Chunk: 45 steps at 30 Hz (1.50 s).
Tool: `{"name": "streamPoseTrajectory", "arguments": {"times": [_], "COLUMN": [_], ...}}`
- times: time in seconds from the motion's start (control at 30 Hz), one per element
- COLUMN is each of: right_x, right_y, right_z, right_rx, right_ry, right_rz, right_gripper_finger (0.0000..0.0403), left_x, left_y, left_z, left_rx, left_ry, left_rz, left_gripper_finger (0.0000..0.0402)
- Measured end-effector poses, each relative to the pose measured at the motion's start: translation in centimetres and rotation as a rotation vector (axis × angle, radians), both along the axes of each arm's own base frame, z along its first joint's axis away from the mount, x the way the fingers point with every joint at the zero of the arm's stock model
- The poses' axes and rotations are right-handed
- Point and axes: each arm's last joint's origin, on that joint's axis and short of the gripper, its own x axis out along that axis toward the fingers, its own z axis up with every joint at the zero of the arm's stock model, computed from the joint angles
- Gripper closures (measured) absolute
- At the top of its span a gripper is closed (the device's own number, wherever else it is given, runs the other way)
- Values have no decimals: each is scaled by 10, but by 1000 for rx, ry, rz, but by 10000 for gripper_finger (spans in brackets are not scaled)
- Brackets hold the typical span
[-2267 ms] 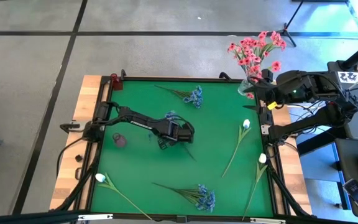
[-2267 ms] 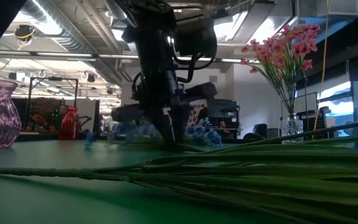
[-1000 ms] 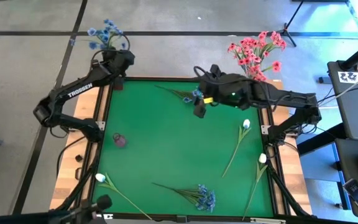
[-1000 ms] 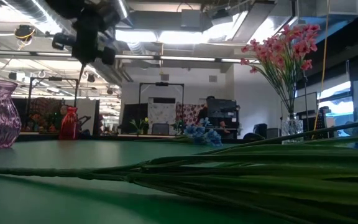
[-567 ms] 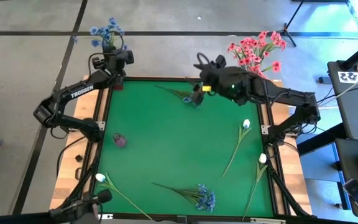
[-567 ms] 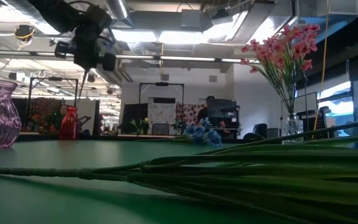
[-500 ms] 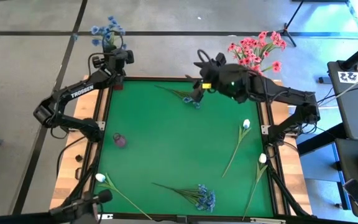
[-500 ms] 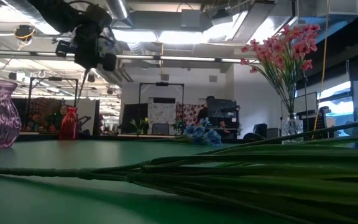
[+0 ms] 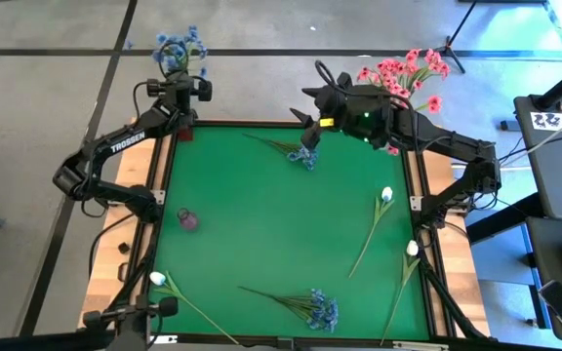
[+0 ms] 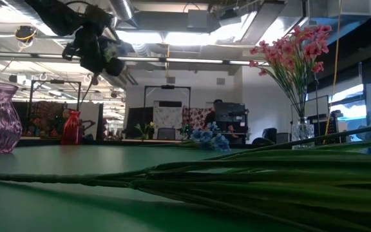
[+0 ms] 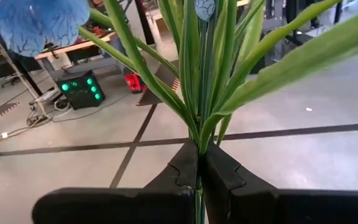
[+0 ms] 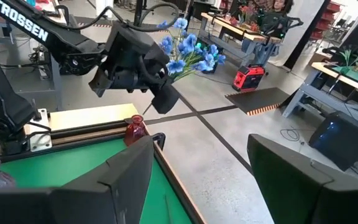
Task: Sort flowers into vase by color
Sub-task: Put the middle blue flowers into the red vase
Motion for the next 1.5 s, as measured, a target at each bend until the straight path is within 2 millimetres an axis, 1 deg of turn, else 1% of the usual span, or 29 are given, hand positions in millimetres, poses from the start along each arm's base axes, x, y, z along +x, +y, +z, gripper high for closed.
{"name": "streamPoseTrajectory", "arguments": {"times": [0.2, 0.33, 0.53, 0.9, 1.33, 1.43, 1.5], "right_x": [0, -1, -1, -1, -4, -7, -9], "right_y": [1, 1, 1, 1, 2, 2, 3], "right_z": [-2, -5, -5, -7, -8, -4, 4], "right_rx": [3, 21, 23, 19, 22, 19, 7], "right_ry": [17, 42, 49, 68, 94, 75, 10], "right_rz": [2, -1, -1, 1, 9, 10, 22], "right_gripper_finger": [141, 141, 141, 141, 141, 141, 141], "left_x": [-3, -2, -2, -3, -4, -5, -7], "left_y": [-3, -5, -5, -6, -5, -6, -10], "left_z": [-18, -24, -24, -28, -29, -25, -15], "left_rx": [-33, -27, -29, -84, -98, -74, -38], "left_ry": [10, 7, 15, 78, 86, 84, 80], "left_rz": [-8, -17, -22, -38, -56, -59, -77], "left_gripper_finger": [398, 398, 398, 398, 398, 398, 398]}}
